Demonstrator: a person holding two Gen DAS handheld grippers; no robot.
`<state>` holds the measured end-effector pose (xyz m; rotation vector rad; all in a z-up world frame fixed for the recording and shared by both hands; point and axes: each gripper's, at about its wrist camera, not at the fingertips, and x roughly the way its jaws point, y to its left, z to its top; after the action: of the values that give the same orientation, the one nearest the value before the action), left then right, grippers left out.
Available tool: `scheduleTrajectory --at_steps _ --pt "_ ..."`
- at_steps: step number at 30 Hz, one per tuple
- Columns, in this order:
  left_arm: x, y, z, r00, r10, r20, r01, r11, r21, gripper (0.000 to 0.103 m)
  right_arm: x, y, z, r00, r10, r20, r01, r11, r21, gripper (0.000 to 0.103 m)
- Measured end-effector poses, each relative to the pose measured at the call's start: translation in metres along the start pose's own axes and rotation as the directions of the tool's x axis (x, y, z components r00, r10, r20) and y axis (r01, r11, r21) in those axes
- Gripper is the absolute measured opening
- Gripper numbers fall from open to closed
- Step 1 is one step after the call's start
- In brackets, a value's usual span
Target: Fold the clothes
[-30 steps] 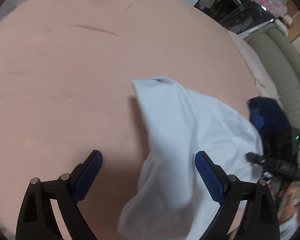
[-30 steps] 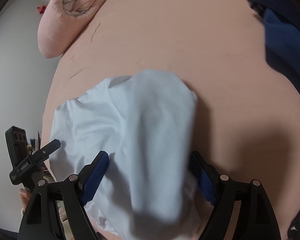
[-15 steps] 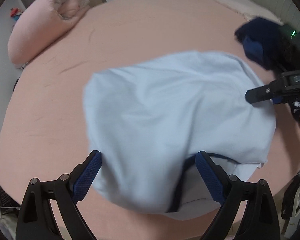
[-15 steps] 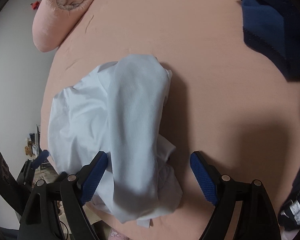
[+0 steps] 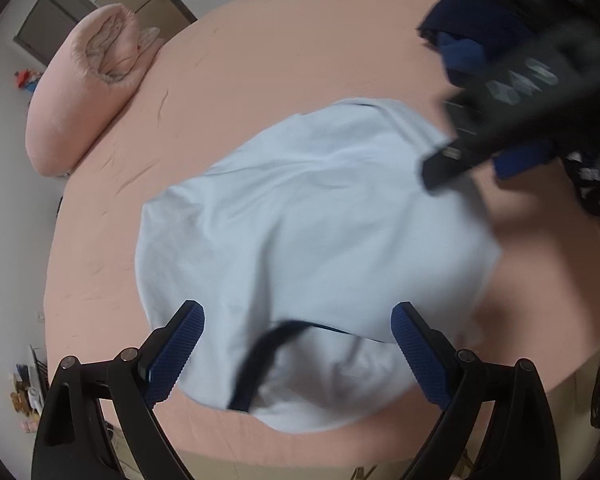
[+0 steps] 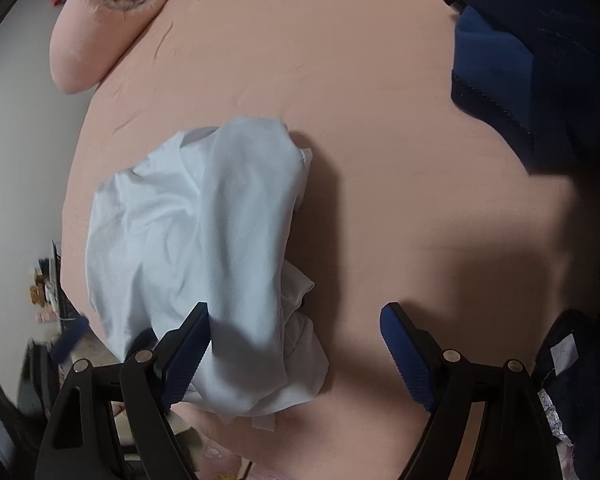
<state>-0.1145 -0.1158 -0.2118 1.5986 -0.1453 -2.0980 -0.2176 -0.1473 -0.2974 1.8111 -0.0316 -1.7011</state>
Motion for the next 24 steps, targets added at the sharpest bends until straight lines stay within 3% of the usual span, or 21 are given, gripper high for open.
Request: scheduleTrajectory --at_steps 7,12,18,24 --pt "0.009 -0.052 0.006 0.999 0.033 -0.009 -0.032 0.997 0.072 0.095 -0.009 0.003 0.000 0.999 -0.032 -0.008 0.031 0.999 -0.029 0.084" --pt "0.013 -0.073 0.012 0.998 0.058 0.010 -0.059 0.996 0.067 0.095 -0.004 0.002 0.007 0.998 -0.056 -0.035 0.055 0.998 -0.033 0.084" --pt "0.038 -0.075 0.019 0.998 0.032 -0.061 -0.030 0.999 0.040 0.096 0.013 -0.003 0.024 0.993 -0.061 -0.097 0.059 0.998 -0.026 0.084" --pt "0.032 -0.072 0.017 1.000 0.005 -0.028 -0.002 0.997 0.080 0.096 0.038 -0.008 0.039 0.990 0.003 -0.144 -0.007 1.000 -0.022 0.084"
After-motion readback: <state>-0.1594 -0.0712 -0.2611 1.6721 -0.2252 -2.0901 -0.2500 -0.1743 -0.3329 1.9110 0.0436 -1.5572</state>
